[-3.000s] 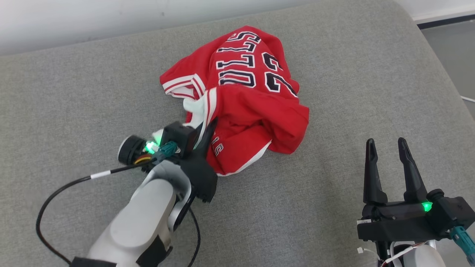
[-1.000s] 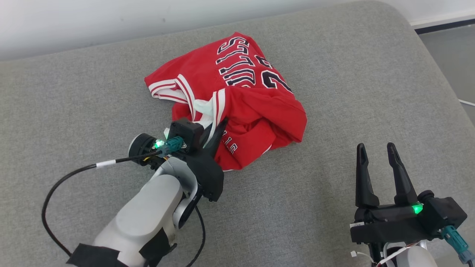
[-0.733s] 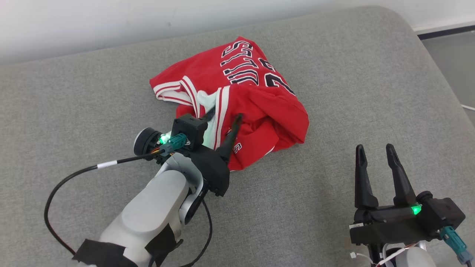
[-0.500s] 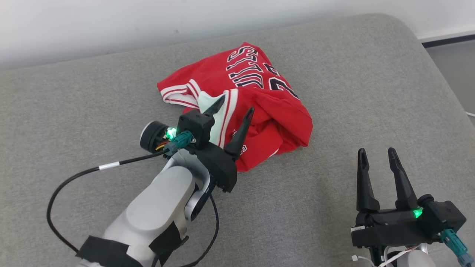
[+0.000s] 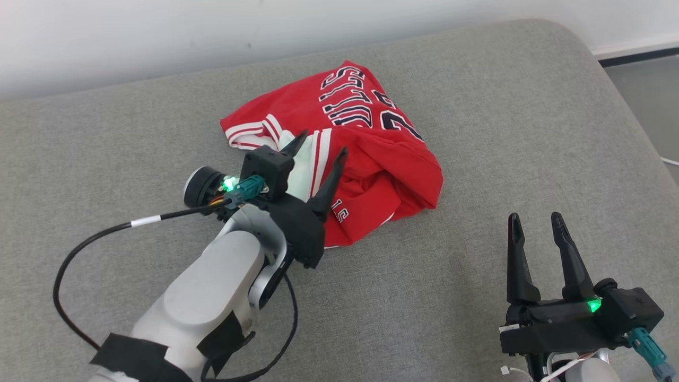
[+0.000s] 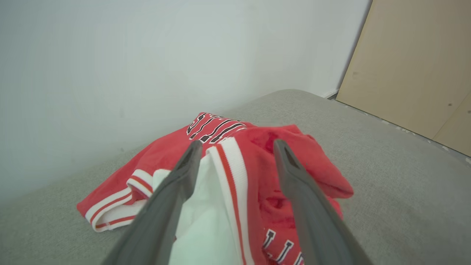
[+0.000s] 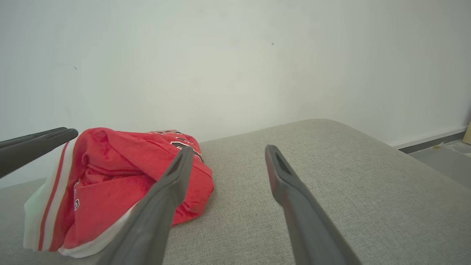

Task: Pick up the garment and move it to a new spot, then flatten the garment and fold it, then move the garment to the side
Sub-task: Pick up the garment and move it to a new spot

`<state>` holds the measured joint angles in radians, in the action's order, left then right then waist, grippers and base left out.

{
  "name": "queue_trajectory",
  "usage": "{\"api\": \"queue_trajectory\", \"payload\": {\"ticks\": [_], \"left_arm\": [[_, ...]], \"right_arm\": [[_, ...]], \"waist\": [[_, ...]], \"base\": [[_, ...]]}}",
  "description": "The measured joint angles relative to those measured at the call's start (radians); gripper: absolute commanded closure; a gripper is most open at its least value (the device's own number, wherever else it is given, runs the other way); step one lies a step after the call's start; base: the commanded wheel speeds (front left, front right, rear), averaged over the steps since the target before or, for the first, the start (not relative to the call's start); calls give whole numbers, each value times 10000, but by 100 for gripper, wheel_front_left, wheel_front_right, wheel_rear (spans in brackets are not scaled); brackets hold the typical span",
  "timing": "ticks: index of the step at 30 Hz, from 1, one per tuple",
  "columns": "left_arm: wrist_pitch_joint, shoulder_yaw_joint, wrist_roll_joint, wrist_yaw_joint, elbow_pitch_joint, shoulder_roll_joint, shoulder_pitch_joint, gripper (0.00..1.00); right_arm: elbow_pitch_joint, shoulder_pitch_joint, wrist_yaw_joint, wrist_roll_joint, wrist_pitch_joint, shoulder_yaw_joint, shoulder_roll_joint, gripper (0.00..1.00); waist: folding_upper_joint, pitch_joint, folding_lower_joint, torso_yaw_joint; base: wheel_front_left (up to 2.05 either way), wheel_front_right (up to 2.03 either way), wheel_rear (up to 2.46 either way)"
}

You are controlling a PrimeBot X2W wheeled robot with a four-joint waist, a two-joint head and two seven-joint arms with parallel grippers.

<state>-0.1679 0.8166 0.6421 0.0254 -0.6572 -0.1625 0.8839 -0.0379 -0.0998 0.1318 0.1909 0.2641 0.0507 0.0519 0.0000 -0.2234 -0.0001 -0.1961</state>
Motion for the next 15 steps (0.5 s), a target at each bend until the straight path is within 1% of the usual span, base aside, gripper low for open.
{"api": "queue_trajectory", "payload": {"ticks": [4, 5, 6, 7, 8, 12, 15], "left_arm": [[127, 25, 121, -6, -232, -107, -97, 0], [128, -17, 190, -4, -286, -105, -103, 12], [209, -31, 238, -4, -368, -104, -105, 31], [255, 38, 203, 6, -449, -132, -102, 75], [211, 79, 148, 17, -477, -153, -102, 100], [44, 59, 150, 188, -449, -138, 114, 100], [65, 88, 96, 291, -194, -65, 671, 100]], "right_arm": [[4, -27, 0, 13, 0, -33, 0, 0], [8, -33, 0, 19, 0, -31, 0, 0], [13, -37, 0, 25, 0, -35, 0, 0], [13, -45, 0, 27, 0, -33, 0, 0], [19, -52, 0, 36, 0, -33, 2, 0], [35, -76, 0, 50, 0, 15, -2, 0], [-35, -39, 0, 50, 0, 42, 2, 0]], "waist": [[1, -125, 0, -111], [0, -157, 0, -133], [0, -188, 0, -154], [1, -217, 0, -173], [0, -246, 0, -191], [1, -260, 2, -215], [0, -132, 2, -170]], "base": [[0, 0, 0], [0, 0, 0], [0, 0, 0], [0, 0, 0], [0, 0, 0], [0, 0, 0], [0, 0, 0]]}}
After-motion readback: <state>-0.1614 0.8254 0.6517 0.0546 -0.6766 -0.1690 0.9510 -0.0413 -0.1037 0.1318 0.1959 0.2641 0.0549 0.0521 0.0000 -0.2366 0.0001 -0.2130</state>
